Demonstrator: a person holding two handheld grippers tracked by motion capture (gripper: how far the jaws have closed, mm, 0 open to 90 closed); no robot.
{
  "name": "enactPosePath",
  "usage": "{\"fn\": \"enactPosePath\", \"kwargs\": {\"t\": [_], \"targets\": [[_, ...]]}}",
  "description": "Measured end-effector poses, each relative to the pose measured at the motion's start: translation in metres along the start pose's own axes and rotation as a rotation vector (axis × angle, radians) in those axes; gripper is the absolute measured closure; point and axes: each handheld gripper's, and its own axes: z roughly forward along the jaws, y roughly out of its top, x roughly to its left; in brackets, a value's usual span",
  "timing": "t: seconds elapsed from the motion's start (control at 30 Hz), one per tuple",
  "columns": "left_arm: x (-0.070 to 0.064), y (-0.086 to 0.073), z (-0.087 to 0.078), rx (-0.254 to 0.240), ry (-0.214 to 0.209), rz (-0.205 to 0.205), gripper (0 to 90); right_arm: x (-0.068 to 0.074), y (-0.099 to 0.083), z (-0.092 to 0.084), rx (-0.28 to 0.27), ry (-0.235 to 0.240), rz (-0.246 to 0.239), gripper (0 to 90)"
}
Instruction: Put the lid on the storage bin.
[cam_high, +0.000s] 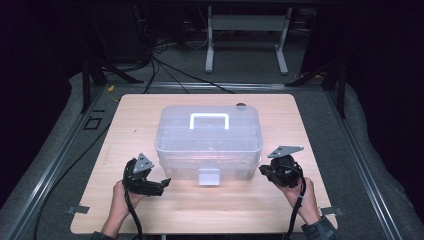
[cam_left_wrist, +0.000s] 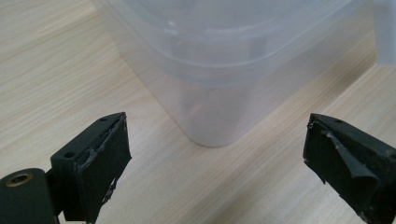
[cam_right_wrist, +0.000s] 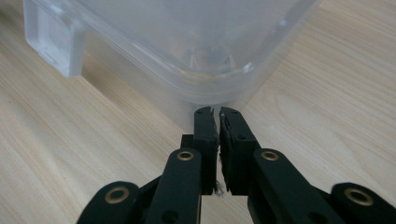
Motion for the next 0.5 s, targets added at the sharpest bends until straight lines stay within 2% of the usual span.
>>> {"fn": "enactPosePath", "kwargs": {"t": [0.13, 0.17, 0.23, 0.3, 0.33, 0.4, 0.47, 0.5], "targets": [[0.004, -0.005, -0.001, 0.014, 0.008, -0.016, 6.3, -0.009, -0.012, 0.001, 0.002, -0.001, 0.025, 82.4], [0.006, -0.006, 0.0, 0.018, 0.009, -0.023, 6.2, -0.012, -0.015, 0.001, 0.014, -0.021, 0.03, 82.5], [0.008, -0.008, 0.003, 0.031, 0.018, -0.033, 6.2, -0.019, -0.023, 0.004, 0.022, -0.025, 0.052, 79.3], [0.01, -0.009, 0.006, 0.045, 0.017, -0.041, 5.6, -0.024, -0.028, 0.007, 0.037, -0.034, 0.071, 71.0], [0.01, -0.01, 0.007, 0.052, 0.017, -0.044, 4.8, -0.027, -0.032, 0.01, 0.04, -0.031, 0.081, 60.5], [0.012, -0.012, 0.011, 0.071, 0.019, -0.046, 2.3, -0.031, -0.037, 0.015, 0.063, -0.056, 0.087, 45.0], [0.013, -0.013, 0.014, 0.084, 0.015, -0.054, 1.3, -0.036, -0.042, 0.022, 0.058, -0.038, 0.091, 30.2], [0.015, -0.014, 0.016, 0.092, 0.015, -0.055, 0.2, -0.039, -0.044, 0.025, 0.065, -0.043, 0.098, 22.8]]}}
